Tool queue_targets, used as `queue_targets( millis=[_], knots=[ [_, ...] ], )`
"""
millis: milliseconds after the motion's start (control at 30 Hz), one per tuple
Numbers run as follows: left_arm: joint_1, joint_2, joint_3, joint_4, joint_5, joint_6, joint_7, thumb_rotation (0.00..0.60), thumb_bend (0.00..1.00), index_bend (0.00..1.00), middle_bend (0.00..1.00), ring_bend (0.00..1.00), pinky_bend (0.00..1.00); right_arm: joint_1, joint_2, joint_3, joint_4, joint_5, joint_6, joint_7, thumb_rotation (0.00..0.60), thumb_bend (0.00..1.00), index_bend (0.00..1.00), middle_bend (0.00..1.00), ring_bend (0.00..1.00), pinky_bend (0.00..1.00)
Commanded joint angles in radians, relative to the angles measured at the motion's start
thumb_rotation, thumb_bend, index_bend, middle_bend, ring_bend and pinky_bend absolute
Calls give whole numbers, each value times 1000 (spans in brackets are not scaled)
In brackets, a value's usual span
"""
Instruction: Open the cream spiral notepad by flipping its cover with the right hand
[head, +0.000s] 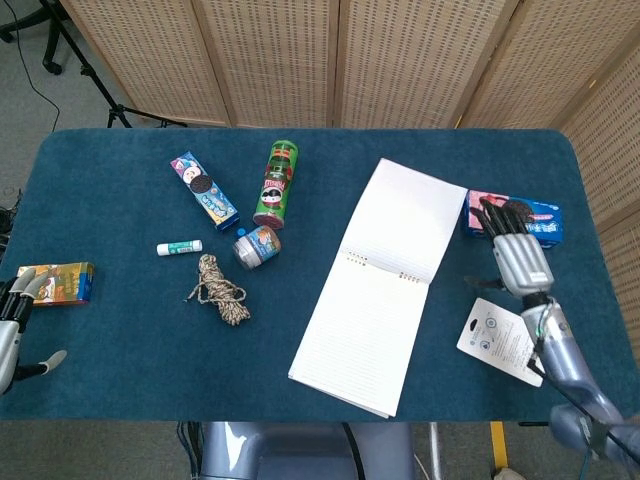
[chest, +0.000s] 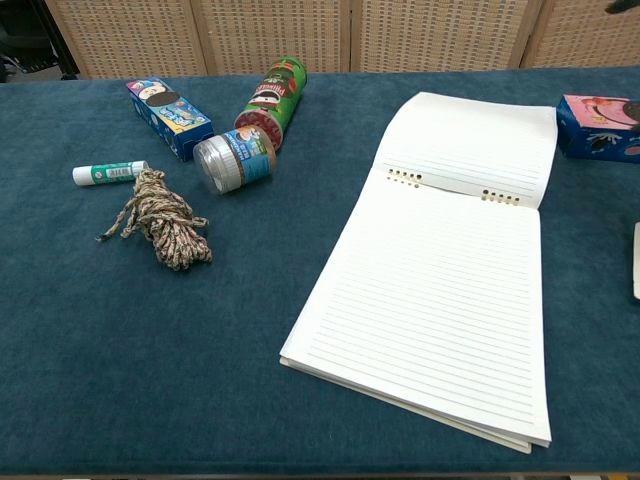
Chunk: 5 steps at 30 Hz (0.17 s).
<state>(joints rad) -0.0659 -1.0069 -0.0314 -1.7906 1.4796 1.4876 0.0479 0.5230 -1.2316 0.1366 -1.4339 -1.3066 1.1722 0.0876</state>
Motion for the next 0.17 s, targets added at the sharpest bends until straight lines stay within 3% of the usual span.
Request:
queue_targets(
  millis=[33,167],
  knots=[
    [5,-8,0,5,6,13,17,600,0,0,0,0,0,-123,39,-111,-38,-144,162,-44,600,0,0,0,0,0],
    [11,-17,1,7,15,30,31,600,0,0,0,0,0,-209,22,-156,-20,-225,289,-44,600,0,0,0,0,0]
  ],
)
